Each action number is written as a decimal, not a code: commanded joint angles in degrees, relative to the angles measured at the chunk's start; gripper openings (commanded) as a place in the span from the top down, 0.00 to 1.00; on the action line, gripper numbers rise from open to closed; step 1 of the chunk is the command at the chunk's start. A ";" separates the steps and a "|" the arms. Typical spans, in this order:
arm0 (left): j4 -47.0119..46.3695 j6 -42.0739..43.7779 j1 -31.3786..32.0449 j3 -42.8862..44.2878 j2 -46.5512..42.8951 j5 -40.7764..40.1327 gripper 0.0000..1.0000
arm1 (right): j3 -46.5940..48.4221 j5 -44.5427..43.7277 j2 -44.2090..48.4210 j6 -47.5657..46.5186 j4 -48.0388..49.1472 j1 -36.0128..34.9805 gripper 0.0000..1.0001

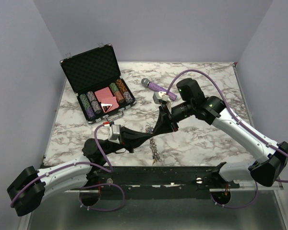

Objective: Put the keys on the keyring

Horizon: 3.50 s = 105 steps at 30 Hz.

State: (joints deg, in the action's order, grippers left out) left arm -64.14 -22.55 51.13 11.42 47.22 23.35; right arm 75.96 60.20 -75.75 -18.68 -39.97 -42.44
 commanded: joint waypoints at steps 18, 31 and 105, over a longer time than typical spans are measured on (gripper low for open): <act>-4.07 -2.24 0.19 -2.72 -2.39 -2.87 0.87 | 1.56 4.22 -0.46 -3.56 -3.19 -0.46 1.00; 10.23 1.26 0.11 -3.69 -12.75 -2.52 0.69 | 1.03 4.57 0.42 -3.11 -3.01 1.39 1.00; 84.70 63.32 0.46 40.26 3.31 18.66 0.88 | 0.76 2.20 -1.60 -15.87 -13.03 1.48 1.00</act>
State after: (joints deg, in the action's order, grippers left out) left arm 18.44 38.76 51.40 50.06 50.22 39.75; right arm 76.75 60.45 -77.21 -35.48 -53.69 -41.15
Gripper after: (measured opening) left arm 0.136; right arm 0.006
